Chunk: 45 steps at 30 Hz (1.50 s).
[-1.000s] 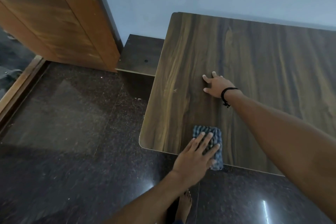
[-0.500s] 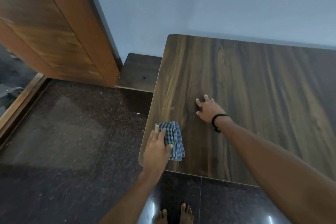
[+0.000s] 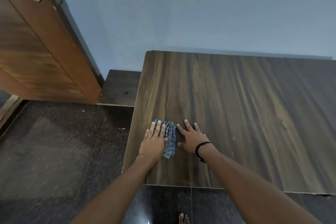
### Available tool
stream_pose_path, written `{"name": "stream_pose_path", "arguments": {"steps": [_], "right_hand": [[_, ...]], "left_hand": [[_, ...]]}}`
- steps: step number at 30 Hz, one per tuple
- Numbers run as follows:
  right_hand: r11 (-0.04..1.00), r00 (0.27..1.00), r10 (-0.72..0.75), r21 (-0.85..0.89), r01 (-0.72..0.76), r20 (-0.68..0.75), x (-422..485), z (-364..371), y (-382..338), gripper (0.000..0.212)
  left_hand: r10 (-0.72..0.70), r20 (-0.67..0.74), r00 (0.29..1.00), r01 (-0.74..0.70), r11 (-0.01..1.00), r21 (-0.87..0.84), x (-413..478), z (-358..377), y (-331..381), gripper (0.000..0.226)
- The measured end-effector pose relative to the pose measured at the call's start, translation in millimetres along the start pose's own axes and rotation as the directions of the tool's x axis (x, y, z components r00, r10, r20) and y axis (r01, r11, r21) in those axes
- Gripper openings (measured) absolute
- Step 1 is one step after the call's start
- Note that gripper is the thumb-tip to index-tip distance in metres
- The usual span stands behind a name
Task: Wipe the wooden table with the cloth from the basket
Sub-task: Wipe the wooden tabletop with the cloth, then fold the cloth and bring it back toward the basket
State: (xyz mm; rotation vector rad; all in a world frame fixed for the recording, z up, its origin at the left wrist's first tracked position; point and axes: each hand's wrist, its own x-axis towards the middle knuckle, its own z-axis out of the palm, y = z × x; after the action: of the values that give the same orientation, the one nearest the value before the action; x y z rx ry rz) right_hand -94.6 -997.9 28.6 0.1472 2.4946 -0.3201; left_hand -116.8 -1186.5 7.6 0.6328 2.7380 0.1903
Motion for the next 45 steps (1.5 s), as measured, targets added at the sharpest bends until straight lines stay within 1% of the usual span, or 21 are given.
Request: {"name": "stream_pose_path", "arguments": {"steps": [3,9,11,12,13,14,17,19,21,23,24,27,28,30,32,35,38,40,42,44,45], "right_hand": [[1.0,1.0,-0.011,0.012,0.011,0.006,-1.6,0.7,6.3,0.083],[0.997,0.998,-0.04,0.067,0.043,-0.043,-1.4,2.5,4.0,0.08],[0.99,0.991,-0.041,0.128,0.057,-0.128,-2.2,0.9,9.5,0.072],[0.982,0.982,-0.032,0.179,0.066,-0.186,-1.1,-2.0,12.8,0.065],[0.97,0.972,-0.022,0.232,0.078,-0.233,-0.5,-3.7,13.7,0.06],[0.957,0.964,-0.014,0.276,0.09,-0.266,1.1,-5.4,13.6,0.058],[0.92,0.961,0.018,0.382,0.092,-0.276,9.1,-9.5,11.1,0.06],[0.866,0.968,0.067,0.495,0.063,-0.242,18.1,-9.6,2.8,0.05],[0.776,0.968,0.121,0.63,0.046,-0.219,26.2,-11.1,-4.0,0.033],[0.672,0.966,0.177,0.74,0.02,-0.187,33.1,-14.4,-6.9,0.025],[0.634,0.965,0.198,0.773,0.009,-0.174,35.7,-16.5,-6.9,0.025],[0.589,0.953,0.247,0.808,-0.004,-0.175,44.2,-21.3,-2.0,0.026],[0.549,0.949,0.271,0.836,-0.016,-0.159,46.4,-24.0,1.0,0.026],[0.412,0.949,0.308,0.908,-0.071,-0.065,51.1,-32.7,9.9,0.028],[0.294,0.958,0.28,0.944,-0.147,0.062,67.9,-33.3,24.8,0.034],[0.267,0.976,0.186,0.951,-0.157,0.109,120.7,-17.8,56.0,0.023],[0.185,0.982,0.184,0.98,-0.077,0.043,122.2,-53.0,64.8,0.023],[0.146,0.977,0.207,0.989,0.014,-0.045,102.6,-104.6,61.6,0.021],[0.148,0.964,0.225,0.983,0.112,-0.143,86.9,-162.4,60.4,0.015],[0.165,0.942,0.25,0.968,0.186,-0.224,78.3,-218.6,63.0,0.016],[0.171,0.931,0.265,0.962,0.212,-0.252,78.7,-242.0,66.7,0.018]], "left_hand": [[-0.028,0.054,0.998,0.031,0.998,-0.051,4.3,2.0,5.6,0.062],[-0.075,0.04,0.996,0.077,0.996,-0.04,13.8,6.7,13.8,0.065],[-0.093,0.03,0.995,0.095,0.992,-0.078,16.6,7.7,18.7,0.063],[-0.077,-0.041,0.996,0.072,0.991,-0.115,20.5,7.0,23.6,0.06],[-0.051,-0.063,0.997,0.041,0.988,-0.149,23.5,7.0,26.5,0.057],[-0.041,0.008,0.999,0.042,0.987,-0.155,25.9,5.5,29.7,0.056],[-0.071,-0.006,0.997,0.07,0.994,-0.089,29.0,10.6,32.6,0.06],[-0.083,0.056,0.995,0.092,0.977,-0.194,33.3,11.1,28.5,0.06],[-0.025,0.051,0.998,0.038,0.959,-0.279,41.3,8.2,26.9,0.059],[0.014,0.065,0.998,0.015,0.899,-0.437,51.7,2.5,28.7,0.064],[0.015,0.071,0.997,0.024,0.858,-0.513,55.9,0.8,29.6,0.067],[-0.025,0.048,0.999,0.05,0.76,-0.648,62.2,-5.9,33.8,0.075],[-0.044,0.026,0.999,0.05,0.737,-0.674,64.2,-7.3,34.3,0.078],[-0.049,-0.007,0.999,0.029,0.693,-0.721,71.0,-12.2,33.7,0.084],[-0.026,-0.036,0.999,-0.01,0.645,-0.764,79.1,-16.7,32.0,0.09],[0.031,-0.047,0.998,-0.056,0.582,-0.811,99.0,-26.1,28.3,0.1],[0.055,-0.042,0.998,-0.065,0.535,-0.843,121.3,-56.4,40.0,0.092],[0.034,-0.05,0.998,-0.06,0.496,-0.866,140.2,-91.2,59.1,0.085],[0.038,-0.034,0.999,-0.047,0.432,-0.9,167.6,-135.2,80.7,0.083],[0.062,-0.048,0.997,-0.068,0.388,-0.919,200.9,-180.1,97.2,0.086],[0.056,-0.067,0.996,-0.084,0.421,-0.903,216.1,-198.6,103.3,0.089]]}}
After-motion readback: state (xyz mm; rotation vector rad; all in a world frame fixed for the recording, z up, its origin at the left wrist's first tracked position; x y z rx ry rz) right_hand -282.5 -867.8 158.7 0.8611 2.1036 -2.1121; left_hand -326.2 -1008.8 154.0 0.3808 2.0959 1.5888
